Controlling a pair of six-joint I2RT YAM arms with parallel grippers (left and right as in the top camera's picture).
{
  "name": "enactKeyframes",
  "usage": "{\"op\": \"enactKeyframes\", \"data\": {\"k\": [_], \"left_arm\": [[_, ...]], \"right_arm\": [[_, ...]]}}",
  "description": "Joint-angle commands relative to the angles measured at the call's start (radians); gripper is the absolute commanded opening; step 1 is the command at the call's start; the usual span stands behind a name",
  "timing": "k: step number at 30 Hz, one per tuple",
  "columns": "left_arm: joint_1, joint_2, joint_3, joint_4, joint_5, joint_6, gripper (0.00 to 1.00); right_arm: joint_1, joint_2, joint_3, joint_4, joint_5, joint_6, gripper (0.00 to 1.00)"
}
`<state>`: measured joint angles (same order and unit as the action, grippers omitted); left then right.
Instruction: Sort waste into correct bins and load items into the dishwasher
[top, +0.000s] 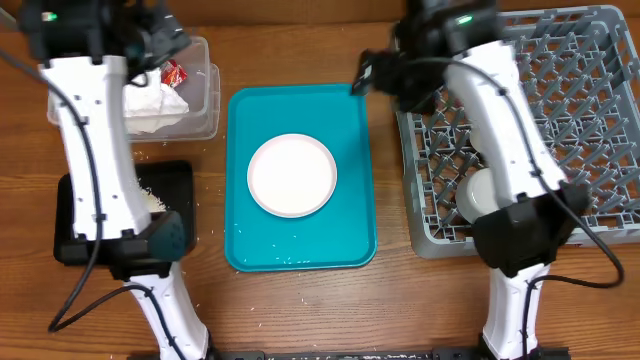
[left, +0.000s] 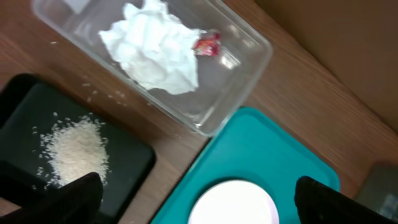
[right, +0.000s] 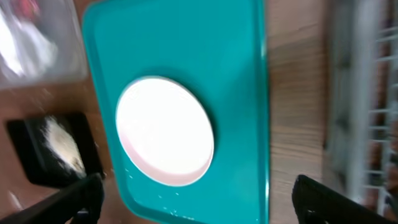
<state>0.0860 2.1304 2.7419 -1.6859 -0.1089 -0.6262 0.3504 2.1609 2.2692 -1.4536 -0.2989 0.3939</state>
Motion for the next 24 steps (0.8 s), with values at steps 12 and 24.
{"op": "enactKeyframes", "data": {"k": [12,24], "left_arm": [[0.121,-0.002,0.0,-0.003,-0.003,0.148,1.0],[0.117,-0.002,0.0,-0.003,-0.003,0.148,1.0]], "right_arm": [[0.208,-0.006,-0.561,0.374,0.045,0.074,0.31],[0.225,-0.006,-0.661,0.486,0.063,0.13,0.38]]}}
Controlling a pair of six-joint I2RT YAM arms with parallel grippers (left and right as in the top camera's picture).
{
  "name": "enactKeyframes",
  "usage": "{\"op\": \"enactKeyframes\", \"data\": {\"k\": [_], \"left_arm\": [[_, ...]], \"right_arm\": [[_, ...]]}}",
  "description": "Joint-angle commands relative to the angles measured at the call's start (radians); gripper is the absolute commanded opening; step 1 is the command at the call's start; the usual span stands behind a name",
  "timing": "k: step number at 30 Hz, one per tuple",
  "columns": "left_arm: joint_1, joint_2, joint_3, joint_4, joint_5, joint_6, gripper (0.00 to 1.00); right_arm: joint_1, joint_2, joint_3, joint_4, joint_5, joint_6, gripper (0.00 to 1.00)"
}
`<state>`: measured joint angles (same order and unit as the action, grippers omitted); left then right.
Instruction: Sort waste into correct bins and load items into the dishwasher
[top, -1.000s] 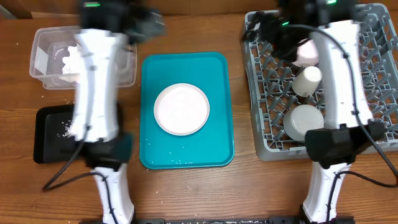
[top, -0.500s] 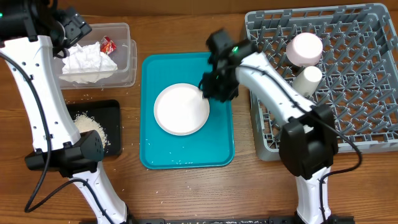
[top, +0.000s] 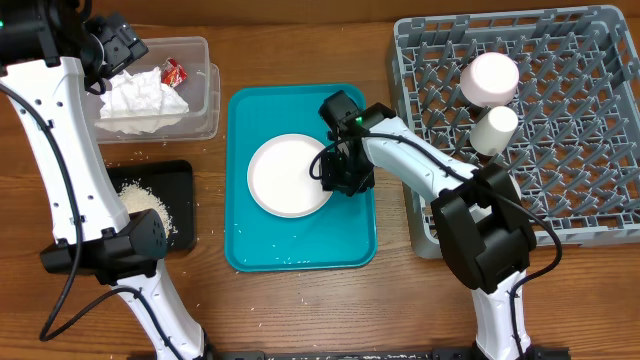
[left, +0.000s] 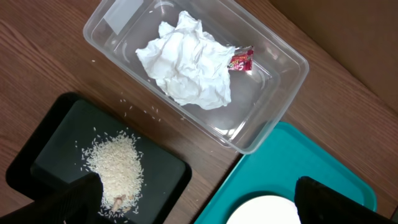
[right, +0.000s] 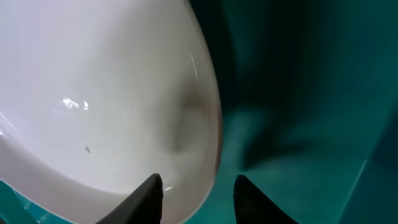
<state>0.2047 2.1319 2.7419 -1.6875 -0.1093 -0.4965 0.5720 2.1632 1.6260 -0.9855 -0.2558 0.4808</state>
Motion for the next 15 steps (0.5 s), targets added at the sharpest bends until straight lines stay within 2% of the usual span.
{"op": "enactKeyframes", "data": {"k": [1,7,9,13,15], "left_arm": [[-0.002,-0.004,0.0,-0.002,-0.002,0.018,1.0],[-0.002,-0.004,0.0,-0.002,-0.002,0.018,1.0],[-0.002,-0.004,0.0,-0.002,-0.002,0.018,1.0],[-0.002,-0.004,0.0,-0.002,-0.002,0.018,1.0],[-0.002,-0.004,0.0,-0.002,-0.002,0.018,1.0]], "right_arm": [[0.003,-0.008,-0.021,0.021,0.027,0.059,0.36],[0.003,-0.008,-0.035,0.04,0.06,0.081,0.31],[0.003,-0.008,-0.035,0.04,0.078,0.081,0.25],[-0.002,-0.008,-0.027,0.033,0.076,0.082,0.04],[-0.008,-0.008,-0.007,0.017,0.076,0.081,0.04]]}}
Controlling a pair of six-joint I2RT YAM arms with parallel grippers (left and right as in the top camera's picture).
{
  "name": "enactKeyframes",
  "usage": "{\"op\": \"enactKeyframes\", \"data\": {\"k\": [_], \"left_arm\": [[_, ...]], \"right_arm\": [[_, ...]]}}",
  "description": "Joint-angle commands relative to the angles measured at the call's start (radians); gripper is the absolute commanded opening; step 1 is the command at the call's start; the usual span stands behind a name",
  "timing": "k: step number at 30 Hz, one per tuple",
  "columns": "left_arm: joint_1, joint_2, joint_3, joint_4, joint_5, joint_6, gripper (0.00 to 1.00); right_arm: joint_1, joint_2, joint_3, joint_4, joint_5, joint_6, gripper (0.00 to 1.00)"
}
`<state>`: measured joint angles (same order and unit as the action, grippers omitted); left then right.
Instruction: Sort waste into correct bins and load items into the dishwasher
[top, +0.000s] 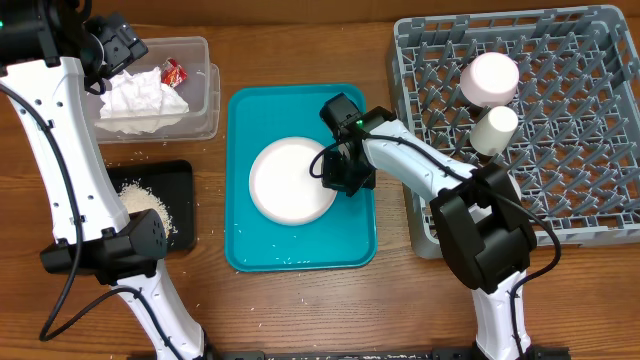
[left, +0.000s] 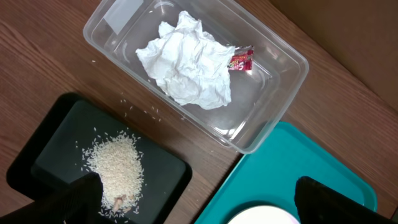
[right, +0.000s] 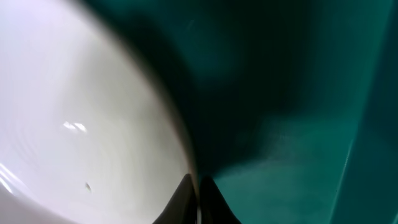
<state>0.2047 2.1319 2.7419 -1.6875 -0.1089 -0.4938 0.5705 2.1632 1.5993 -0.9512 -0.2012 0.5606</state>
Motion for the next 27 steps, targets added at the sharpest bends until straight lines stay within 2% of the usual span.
{"op": "enactKeyframes", "data": {"k": [1,4,8,13,17,20,27], "left_arm": [[-0.002,-0.004,0.0,-0.002,-0.003,0.016,1.0],[-0.002,-0.004,0.0,-0.002,-0.003,0.016,1.0],[-0.002,-0.004,0.0,-0.002,-0.003,0.016,1.0],[-0.002,-0.004,0.0,-0.002,-0.003,0.016,1.0],[-0.002,-0.004,0.0,-0.002,-0.003,0.016,1.0],[-0.002,-0.004,0.0,-0.002,-0.003,0.016,1.0],[-0.002,-0.004,0.0,-0.002,-0.003,0.016,1.0]], "right_arm": [[-0.012,-0.009,0.035,-0.029,0.022,0.002,0.04],[-0.043,-0.009,0.114,-0.082,0.028,-0.005,0.04],[-0.118,-0.009,0.307,-0.204,0.07,-0.041,0.04],[-0.241,-0.009,0.628,-0.38,0.229,-0.045,0.04],[-0.342,-0.009,0.822,-0.458,0.396,-0.044,0.04],[-0.401,-0.009,0.87,-0.466,0.532,-0.045,0.04],[-0.45,-0.006,0.834,-0.455,0.861,-0.045,0.04]]}}
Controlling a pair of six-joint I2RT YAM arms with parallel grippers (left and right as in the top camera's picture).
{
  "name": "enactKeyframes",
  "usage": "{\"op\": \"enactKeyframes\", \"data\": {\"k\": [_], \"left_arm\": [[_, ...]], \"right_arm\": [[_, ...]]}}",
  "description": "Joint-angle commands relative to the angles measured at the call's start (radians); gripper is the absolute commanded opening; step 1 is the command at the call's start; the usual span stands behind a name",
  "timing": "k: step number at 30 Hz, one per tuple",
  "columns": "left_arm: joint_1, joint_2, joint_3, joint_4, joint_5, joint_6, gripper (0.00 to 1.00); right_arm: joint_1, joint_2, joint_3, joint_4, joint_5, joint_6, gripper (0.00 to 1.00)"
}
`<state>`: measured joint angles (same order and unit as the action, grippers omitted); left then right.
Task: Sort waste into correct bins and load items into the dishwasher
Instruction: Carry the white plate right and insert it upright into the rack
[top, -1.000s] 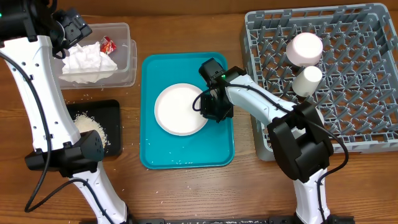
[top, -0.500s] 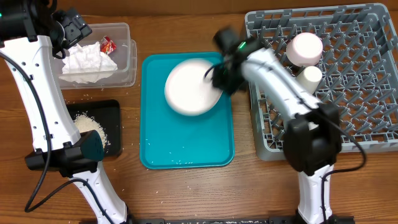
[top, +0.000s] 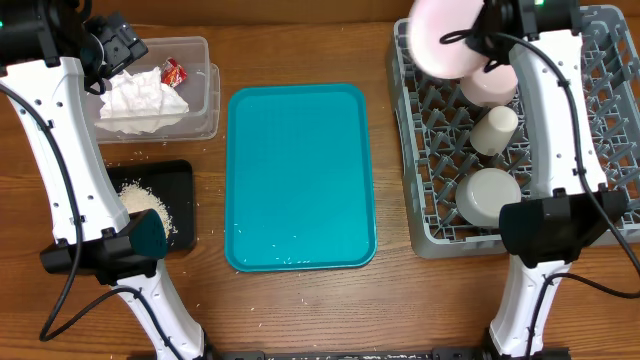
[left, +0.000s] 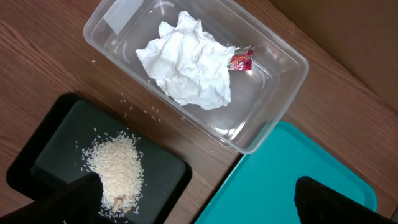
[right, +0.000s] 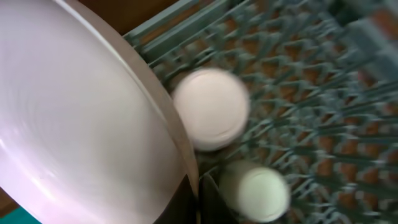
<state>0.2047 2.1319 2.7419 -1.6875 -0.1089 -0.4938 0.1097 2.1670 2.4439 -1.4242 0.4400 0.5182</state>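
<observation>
My right gripper (right: 199, 194) is shut on the rim of the white plate (right: 81, 118), and the plate (top: 440, 38) hangs tilted on edge above the far left corner of the grey dishwasher rack (top: 580, 110). Beneath it in the rack stand two upturned white cups (right: 210, 109) (right: 256, 191). The teal tray (top: 300, 175) holds only a few grains. My left gripper (left: 199, 205) is open high over the gap between the clear bin (left: 273, 81) and the black tray (left: 155, 168). In the bin lie a crumpled white tissue (left: 186, 62) and a red wrapper (left: 240, 61).
A pile of rice (left: 115, 165) lies on the black tray, with stray grains on the wood around it. A third upturned cup (top: 487, 195) sits at the rack's near left. The left arm (top: 75, 150) stretches along the table's left side.
My right gripper, then shut on the plate's rim on the teal tray, now holds the plate raised over the rack's far left corner. The tray is bare. The left arm has not moved.
First my right gripper hung open between tray and rack, with the plate lying on the tray. Then it was down at the plate's right rim, jaws either side of it. Then it was shut on the rim. Now the plate is over the rack.
</observation>
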Motion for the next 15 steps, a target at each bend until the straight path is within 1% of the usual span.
{"op": "enactKeyframes", "data": {"k": [1,6,10,15], "left_arm": [[-0.002,-0.004,0.0,-0.002,-0.003,0.016,1.0],[-0.002,-0.004,0.0,-0.002,-0.003,0.016,1.0],[-0.002,-0.004,0.0,-0.002,-0.003,0.016,1.0],[-0.002,-0.004,0.0,-0.002,-0.003,0.016,1.0]], "right_arm": [[0.011,-0.01,-0.019,0.029,0.251,-0.002,0.04],[0.013,-0.009,-0.082,0.09,0.298,-0.002,0.04],[0.013,-0.009,-0.186,0.169,0.357,-0.003,0.04],[0.014,-0.009,-0.257,0.204,0.363,-0.002,0.04]]}}
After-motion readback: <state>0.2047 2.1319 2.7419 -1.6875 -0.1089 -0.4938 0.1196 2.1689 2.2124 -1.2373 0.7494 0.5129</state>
